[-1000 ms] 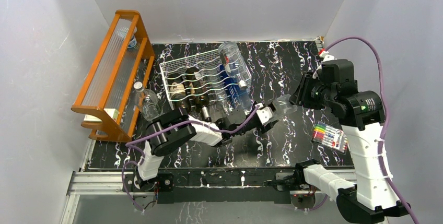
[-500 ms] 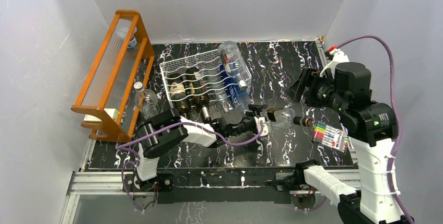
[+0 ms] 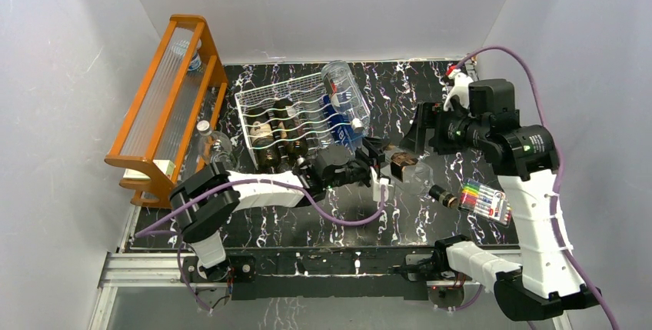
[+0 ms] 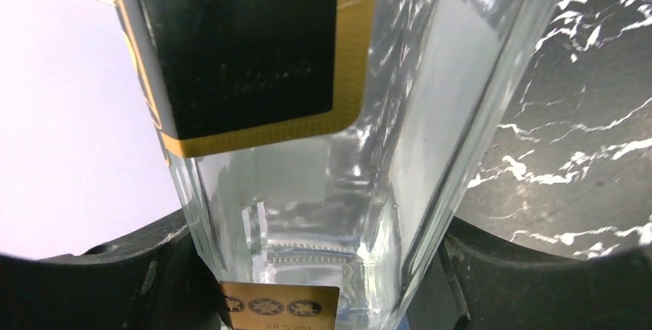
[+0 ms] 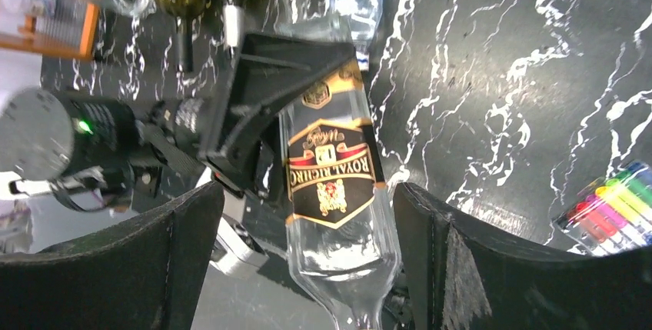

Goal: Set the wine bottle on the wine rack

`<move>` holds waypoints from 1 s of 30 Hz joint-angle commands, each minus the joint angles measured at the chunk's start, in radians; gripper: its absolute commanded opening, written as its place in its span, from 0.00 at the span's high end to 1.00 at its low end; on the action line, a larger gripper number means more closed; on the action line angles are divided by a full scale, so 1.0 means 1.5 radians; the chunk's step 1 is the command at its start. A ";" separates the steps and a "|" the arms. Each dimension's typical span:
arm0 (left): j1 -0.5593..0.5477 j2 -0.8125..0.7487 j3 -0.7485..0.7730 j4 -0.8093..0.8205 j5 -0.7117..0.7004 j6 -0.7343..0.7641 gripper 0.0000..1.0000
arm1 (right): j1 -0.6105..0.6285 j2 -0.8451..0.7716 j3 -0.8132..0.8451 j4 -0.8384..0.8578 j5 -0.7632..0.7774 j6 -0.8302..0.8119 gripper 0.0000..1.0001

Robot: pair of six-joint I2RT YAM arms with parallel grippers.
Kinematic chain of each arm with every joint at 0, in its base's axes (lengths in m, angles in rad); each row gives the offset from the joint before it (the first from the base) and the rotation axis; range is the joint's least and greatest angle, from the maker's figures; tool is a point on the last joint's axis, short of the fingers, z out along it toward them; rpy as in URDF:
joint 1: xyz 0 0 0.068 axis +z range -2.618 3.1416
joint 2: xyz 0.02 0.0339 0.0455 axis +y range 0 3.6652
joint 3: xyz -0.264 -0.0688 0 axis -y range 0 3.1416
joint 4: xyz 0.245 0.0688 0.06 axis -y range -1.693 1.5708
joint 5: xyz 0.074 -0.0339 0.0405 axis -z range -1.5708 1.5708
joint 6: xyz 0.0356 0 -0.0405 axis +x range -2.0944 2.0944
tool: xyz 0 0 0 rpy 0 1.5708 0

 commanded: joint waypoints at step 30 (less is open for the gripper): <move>0.120 -0.161 0.111 -0.093 0.115 0.101 1.00 | 0.070 0.066 -0.124 0.097 -0.071 -0.059 0.09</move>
